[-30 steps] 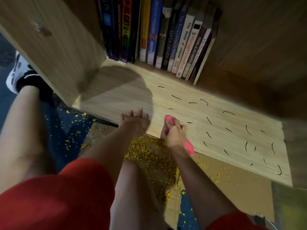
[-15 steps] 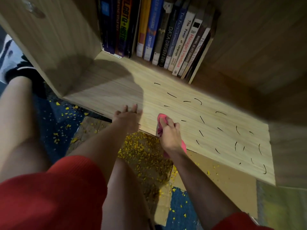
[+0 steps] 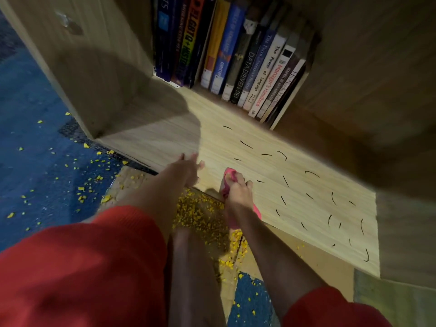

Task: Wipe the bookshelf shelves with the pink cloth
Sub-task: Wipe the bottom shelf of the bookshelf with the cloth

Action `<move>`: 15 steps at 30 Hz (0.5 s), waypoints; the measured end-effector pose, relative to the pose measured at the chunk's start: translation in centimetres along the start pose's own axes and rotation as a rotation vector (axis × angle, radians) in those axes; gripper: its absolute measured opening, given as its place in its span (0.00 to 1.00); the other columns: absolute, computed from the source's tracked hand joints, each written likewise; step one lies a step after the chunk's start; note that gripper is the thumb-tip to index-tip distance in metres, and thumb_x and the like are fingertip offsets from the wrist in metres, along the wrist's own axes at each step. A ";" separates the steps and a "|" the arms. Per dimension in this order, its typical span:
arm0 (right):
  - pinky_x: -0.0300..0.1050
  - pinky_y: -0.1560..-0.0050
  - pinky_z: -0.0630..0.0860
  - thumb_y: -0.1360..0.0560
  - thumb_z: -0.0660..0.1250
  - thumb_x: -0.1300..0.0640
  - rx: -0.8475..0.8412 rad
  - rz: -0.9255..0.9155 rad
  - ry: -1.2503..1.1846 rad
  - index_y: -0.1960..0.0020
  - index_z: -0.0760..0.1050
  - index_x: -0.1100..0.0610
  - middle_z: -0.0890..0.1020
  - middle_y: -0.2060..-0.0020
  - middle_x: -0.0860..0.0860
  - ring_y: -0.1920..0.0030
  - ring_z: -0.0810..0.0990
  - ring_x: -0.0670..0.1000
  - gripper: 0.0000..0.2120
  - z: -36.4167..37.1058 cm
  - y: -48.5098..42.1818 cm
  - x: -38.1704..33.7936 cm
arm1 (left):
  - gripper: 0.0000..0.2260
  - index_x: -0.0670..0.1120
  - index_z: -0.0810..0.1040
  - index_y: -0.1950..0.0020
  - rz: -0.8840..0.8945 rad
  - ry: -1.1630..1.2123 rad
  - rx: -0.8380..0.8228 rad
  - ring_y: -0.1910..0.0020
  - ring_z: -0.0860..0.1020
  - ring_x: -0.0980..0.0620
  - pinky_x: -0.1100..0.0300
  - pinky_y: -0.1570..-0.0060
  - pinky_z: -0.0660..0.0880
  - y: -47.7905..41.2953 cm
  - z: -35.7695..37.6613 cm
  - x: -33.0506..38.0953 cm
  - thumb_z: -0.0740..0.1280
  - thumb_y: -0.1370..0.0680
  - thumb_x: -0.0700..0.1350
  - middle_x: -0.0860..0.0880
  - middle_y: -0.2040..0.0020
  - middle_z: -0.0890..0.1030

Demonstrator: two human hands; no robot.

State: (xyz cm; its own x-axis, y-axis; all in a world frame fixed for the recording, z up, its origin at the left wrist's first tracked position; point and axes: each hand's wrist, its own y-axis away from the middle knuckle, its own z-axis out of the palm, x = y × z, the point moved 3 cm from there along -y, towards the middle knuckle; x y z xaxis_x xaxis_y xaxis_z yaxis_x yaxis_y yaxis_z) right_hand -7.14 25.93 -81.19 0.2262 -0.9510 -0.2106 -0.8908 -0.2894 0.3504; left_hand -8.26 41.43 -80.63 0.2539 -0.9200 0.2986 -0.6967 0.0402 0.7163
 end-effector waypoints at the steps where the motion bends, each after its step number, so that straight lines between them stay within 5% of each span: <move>1: 0.50 0.39 0.65 0.24 0.60 0.61 0.003 -0.006 0.005 0.32 0.69 0.56 0.65 0.32 0.53 0.40 0.64 0.60 0.20 0.0 -0.3 -0.1 | 0.28 0.51 0.44 0.22 0.000 -0.017 -0.007 0.25 0.38 0.39 0.43 0.28 0.49 -0.1 -0.1 0.0 0.55 0.17 0.46 0.49 0.24 0.34; 11: 0.48 0.39 0.66 0.24 0.59 0.63 0.110 0.033 0.066 0.29 0.64 0.55 0.65 0.31 0.54 0.41 0.65 0.61 0.24 1.3 -1.1 -1.4 | 0.30 0.56 0.44 0.23 0.013 0.008 0.071 0.25 0.37 0.41 0.42 0.28 0.53 -1.9 1.5 -1.4 0.56 0.19 0.41 0.53 0.24 0.35; 15: 0.49 0.34 0.63 0.24 0.58 0.66 0.050 -0.142 0.054 0.26 0.62 0.50 0.61 0.27 0.50 0.38 0.62 0.58 0.28 1.9 1.5 -0.4 | 0.30 0.54 0.44 0.23 0.021 0.009 0.100 0.25 0.38 0.42 0.40 0.28 0.53 -1.8 1.6 -1.1 0.58 0.19 0.44 0.52 0.23 0.36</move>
State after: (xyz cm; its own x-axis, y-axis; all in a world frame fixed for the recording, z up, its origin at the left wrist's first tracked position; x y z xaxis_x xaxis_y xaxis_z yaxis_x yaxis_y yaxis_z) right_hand -9.30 26.14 -82.31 0.3709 -0.9058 -0.2050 -0.8666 -0.4169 0.2743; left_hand -8.30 41.74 -83.26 0.2438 -0.9158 0.3191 -0.7654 0.0203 0.6432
